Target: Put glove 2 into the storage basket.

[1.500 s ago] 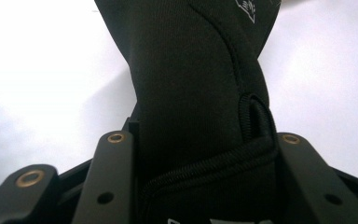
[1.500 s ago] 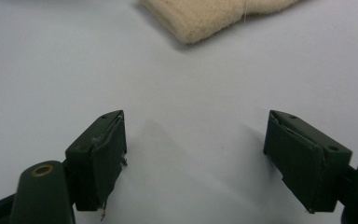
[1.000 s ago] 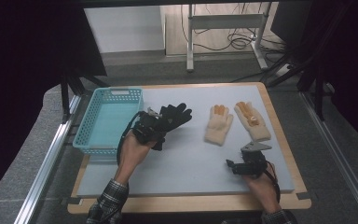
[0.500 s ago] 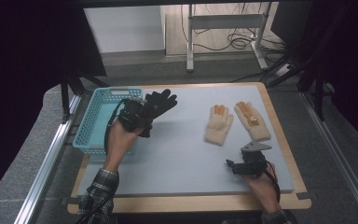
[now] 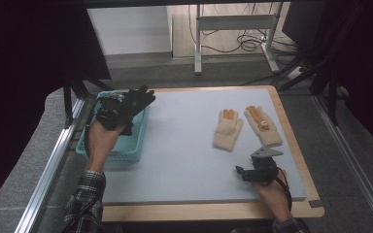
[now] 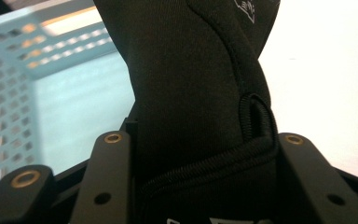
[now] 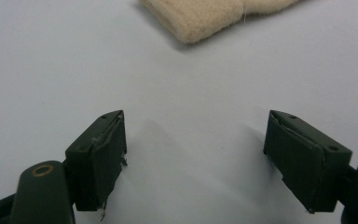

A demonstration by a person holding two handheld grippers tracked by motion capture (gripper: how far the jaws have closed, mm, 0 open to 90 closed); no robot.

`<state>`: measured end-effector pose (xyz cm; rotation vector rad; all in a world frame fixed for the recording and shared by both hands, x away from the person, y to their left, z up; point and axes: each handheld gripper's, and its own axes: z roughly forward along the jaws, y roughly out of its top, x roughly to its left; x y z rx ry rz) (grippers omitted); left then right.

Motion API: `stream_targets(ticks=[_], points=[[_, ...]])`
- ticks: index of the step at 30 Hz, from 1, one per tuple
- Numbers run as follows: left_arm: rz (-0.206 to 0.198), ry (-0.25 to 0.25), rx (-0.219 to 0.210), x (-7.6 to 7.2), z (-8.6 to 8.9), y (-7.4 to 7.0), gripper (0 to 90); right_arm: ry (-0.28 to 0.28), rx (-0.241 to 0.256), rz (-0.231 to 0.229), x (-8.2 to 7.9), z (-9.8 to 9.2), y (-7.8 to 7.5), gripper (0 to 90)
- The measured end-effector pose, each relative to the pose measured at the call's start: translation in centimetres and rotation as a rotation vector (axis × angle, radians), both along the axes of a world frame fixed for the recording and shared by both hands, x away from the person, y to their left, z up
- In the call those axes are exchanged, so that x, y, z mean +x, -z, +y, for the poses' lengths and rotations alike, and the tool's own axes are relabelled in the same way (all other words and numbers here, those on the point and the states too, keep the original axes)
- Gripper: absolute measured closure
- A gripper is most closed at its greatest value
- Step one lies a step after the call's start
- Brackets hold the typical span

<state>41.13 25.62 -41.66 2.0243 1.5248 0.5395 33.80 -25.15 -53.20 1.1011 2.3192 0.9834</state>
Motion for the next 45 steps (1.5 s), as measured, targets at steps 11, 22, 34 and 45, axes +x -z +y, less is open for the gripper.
stream_targets(ticks=[11,22,34,45], points=[[0.140,-0.124,0.026,1.7,4.4,3.8,55.9,0.000,0.000,0.000,0.0,0.0,0.0,20.5],[0.287,-0.240,0.103,3.7,6.2,7.7,54.4,0.000,0.001,0.000,0.0,0.0,0.0,20.5],[0.340,-0.247,0.147,4.2,6.8,8.1,36.8,0.000,0.001,0.000,0.0,0.0,0.0,20.5],[0.315,-0.204,0.073,3.2,6.8,6.3,12.5,0.000,0.000,0.000,0.0,0.0,0.0,20.5]])
